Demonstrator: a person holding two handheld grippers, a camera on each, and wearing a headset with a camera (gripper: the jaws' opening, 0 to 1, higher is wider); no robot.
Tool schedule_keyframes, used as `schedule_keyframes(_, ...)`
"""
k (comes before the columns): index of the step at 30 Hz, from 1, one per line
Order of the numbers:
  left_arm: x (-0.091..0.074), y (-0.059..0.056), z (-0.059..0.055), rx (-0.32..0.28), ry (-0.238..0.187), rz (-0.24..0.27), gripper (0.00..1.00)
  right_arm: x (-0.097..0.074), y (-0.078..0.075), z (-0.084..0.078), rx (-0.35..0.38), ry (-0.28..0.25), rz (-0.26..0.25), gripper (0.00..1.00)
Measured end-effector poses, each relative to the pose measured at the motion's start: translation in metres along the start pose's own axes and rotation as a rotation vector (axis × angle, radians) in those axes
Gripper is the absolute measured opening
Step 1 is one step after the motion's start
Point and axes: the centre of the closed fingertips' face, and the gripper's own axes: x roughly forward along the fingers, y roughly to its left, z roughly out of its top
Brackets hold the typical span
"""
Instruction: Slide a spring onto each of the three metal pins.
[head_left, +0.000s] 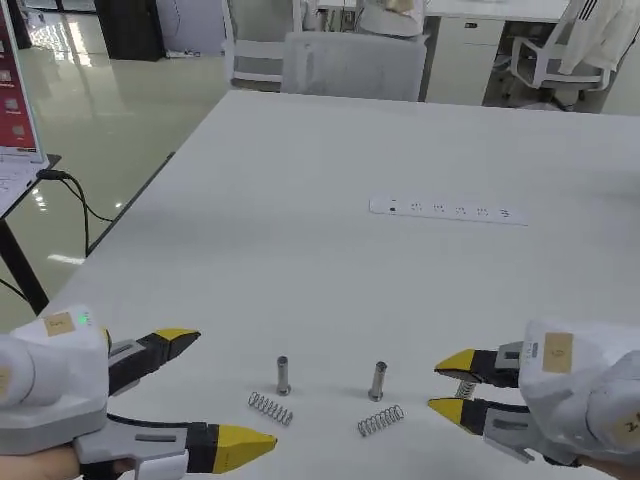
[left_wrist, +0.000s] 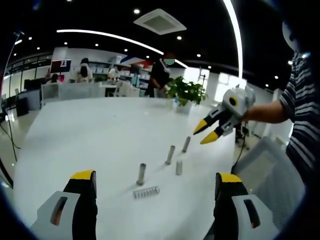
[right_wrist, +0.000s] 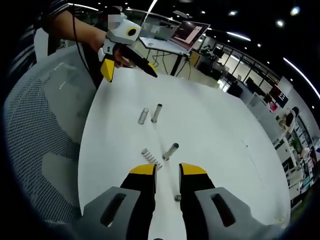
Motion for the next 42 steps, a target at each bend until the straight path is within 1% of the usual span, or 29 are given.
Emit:
schedule_keyframes(1, 0.000, 0.000, 0.000, 0.002, -0.001, 0.003, 0.96, 0.001, 0.003, 0.000, 0.000, 0.001, 0.016, 0.15)
schedule_keyframes(2, -0.001, 0.001, 0.000, 0.004, -0.005, 0.007, 0.96, 0.003, 0.010, 0.000, 0.001, 0.003, 0.056, 0.15)
schedule_keyframes(3, -0.001, 0.001, 0.000, 0.003, -0.006, 0.008, 0.96, 0.003, 0.012, 0.000, -0.002, 0.003, 0.068, 0.15)
schedule_keyframes(8, 0.000, 0.000, -0.002, 0.002, -0.007, 0.008, 0.95, 0.011, 0.019, -0.005, -0.059, 0.045, 0.103, 0.15)
schedule_keyframes(10, 0.000, -0.001, -0.003, 0.000, -0.006, 0.006, 0.95, 0.013, 0.023, -0.004, -0.053, 0.043, 0.126, 0.15)
schedule_keyframes(13, 0.000, -0.002, -0.005, 0.002, 0.000, 0.005, 0.95, 0.018, 0.027, -0.005, -0.074, 0.048, 0.147, 0.15)
schedule_keyframes(17, -0.001, -0.003, -0.006, 0.000, 0.003, 0.003, 0.95, 0.028, 0.028, -0.009, -0.104, 0.078, 0.164, 0.15)
schedule_keyframes(21, -0.001, -0.004, -0.007, -0.003, 0.002, 0.005, 0.95, 0.038, 0.027, -0.011, -0.102, 0.084, 0.175, 0.15)
schedule_keyframes(23, -0.001, -0.004, -0.007, -0.004, 0.000, 0.005, 0.95, 0.042, 0.025, -0.015, -0.095, 0.099, 0.171, 0.15)
schedule_keyframes(27, -0.002, -0.004, -0.009, -0.006, 0.002, 0.006, 0.95, 0.048, 0.022, -0.017, -0.065, 0.099, 0.170, 0.14)
schedule_keyframes(29, -0.002, -0.004, -0.009, -0.012, -0.002, 0.006, 0.95, 0.052, 0.021, -0.018, -0.048, 0.094, 0.170, 0.14)
schedule_keyframes(30, -0.001, -0.004, -0.009, -0.014, -0.003, 0.008, 0.95, 0.056, 0.024, -0.016, -0.009, 0.062, 0.178, 0.13)
schedule_keyframes(31, -0.001, -0.003, -0.010, -0.016, -0.004, 0.010, 0.95, 0.057, 0.024, -0.017, 0.007, 0.068, 0.179, 0.13)
schedule_keyframes(34, -0.001, -0.004, -0.012, -0.022, -0.005, 0.012, 0.95, 0.062, 0.023, -0.018, -0.006, 0.074, 0.168, 0.15)
schedule_keyframes(39, -0.004, -0.002, -0.015, -0.025, 0.002, 0.013, 0.95, 0.066, 0.022, -0.023, -0.015, 0.097, 0.183, 0.16)
schedule_keyframes(42, -0.005, 0.000, -0.014, -0.032, -0.003, 0.018, 0.94, 0.069, 0.022, -0.027, -0.010, 0.106, 0.191, 0.15)
